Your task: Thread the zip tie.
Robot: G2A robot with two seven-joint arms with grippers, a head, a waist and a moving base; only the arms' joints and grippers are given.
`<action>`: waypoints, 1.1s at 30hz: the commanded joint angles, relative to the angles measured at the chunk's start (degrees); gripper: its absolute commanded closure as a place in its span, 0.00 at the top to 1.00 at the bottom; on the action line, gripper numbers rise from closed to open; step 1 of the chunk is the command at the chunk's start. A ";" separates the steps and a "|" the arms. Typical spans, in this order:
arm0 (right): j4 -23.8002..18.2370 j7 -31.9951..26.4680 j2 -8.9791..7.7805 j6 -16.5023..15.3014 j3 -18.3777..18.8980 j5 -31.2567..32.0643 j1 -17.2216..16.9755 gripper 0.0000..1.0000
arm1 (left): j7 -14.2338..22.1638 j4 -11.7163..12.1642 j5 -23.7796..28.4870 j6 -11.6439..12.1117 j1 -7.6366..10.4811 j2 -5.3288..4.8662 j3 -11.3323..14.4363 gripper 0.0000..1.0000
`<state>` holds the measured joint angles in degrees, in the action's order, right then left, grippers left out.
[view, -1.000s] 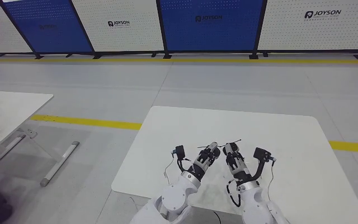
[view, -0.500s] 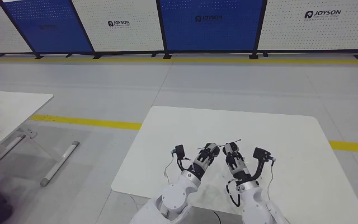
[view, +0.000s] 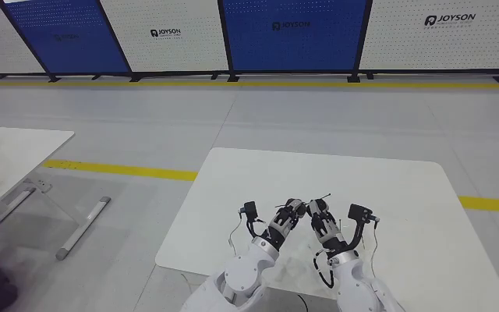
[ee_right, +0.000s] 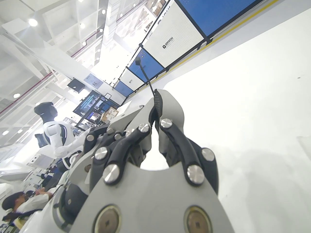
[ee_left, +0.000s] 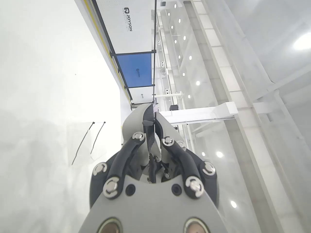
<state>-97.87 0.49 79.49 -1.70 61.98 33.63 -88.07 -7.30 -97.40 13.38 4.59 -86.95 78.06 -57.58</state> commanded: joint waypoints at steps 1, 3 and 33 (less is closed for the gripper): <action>-0.02 -0.03 0.01 0.02 0.05 -0.13 -0.04 0.15 | 0.01 0.10 -0.06 -0.08 -0.03 0.00 -0.05 0.00; -0.01 0.01 0.00 -0.04 0.14 -0.20 -0.15 0.22 | -0.11 0.22 -0.21 -0.19 -0.03 0.02 -0.03 0.00; -2.84 1.04 -0.37 -0.43 2.50 1.60 -1.72 0.00 | -0.93 -0.67 -3.06 -0.33 -0.66 0.20 0.52 0.00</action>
<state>-100.70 1.62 79.13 -2.13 64.47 35.13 -89.80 -8.22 -97.95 10.34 4.34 -87.62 78.25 -57.07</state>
